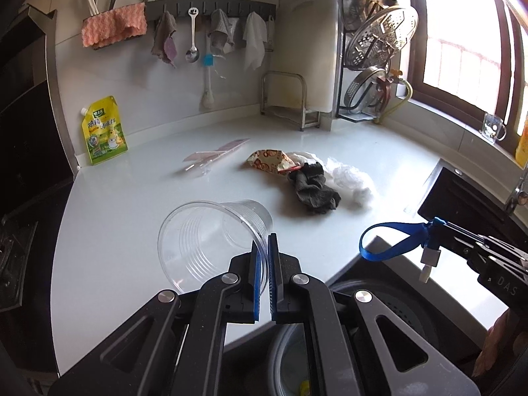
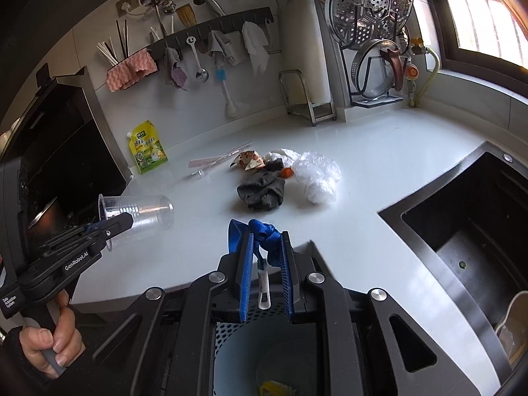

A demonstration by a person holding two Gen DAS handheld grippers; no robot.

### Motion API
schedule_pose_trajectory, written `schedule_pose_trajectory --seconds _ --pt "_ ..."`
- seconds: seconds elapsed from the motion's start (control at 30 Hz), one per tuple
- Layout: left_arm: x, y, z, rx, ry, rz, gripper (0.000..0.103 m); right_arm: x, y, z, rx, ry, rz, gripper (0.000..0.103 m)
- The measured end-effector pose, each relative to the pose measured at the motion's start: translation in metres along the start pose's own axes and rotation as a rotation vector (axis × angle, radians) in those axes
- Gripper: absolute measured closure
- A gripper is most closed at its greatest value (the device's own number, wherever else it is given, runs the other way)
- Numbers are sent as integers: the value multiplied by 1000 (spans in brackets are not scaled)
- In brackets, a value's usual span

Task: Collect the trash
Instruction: 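Carry the clear cup and blue lanyard in both tools over the bin, then open both tools to drop the cup and lanyard into the bin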

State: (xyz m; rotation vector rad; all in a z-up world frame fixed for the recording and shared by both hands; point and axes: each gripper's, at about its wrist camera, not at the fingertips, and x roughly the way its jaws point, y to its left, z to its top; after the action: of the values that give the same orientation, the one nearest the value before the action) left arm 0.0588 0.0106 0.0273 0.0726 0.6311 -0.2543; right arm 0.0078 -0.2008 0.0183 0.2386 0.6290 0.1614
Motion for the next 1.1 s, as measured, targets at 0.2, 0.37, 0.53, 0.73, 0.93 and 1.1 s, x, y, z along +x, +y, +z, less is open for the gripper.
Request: schedule_pose_trajectory --seconds 0.2,0.37,0.53,0.73,0.93,1.1 --pt "-13 -19 -25 6 23 -34 98 -16 -1 -33 5 25 -35 87" --pt "-16 -37 -43 16 50 -70 98 -28 -9 -55 26 39 -54 87" --pt "-15 -53 -59 16 73 -96 98 -36 -13 -76 25 62 -72 87" --pt "-4 -63 -78 10 127 -116 98 -34 -18 -95 43 95 -61 87" --pt "6 -69 -90 11 169 -124 98 -26 -17 -105 42 120 -55 87" --pt "12 -70 -97 13 196 -115 98 -22 -15 -107 30 133 -66 86"
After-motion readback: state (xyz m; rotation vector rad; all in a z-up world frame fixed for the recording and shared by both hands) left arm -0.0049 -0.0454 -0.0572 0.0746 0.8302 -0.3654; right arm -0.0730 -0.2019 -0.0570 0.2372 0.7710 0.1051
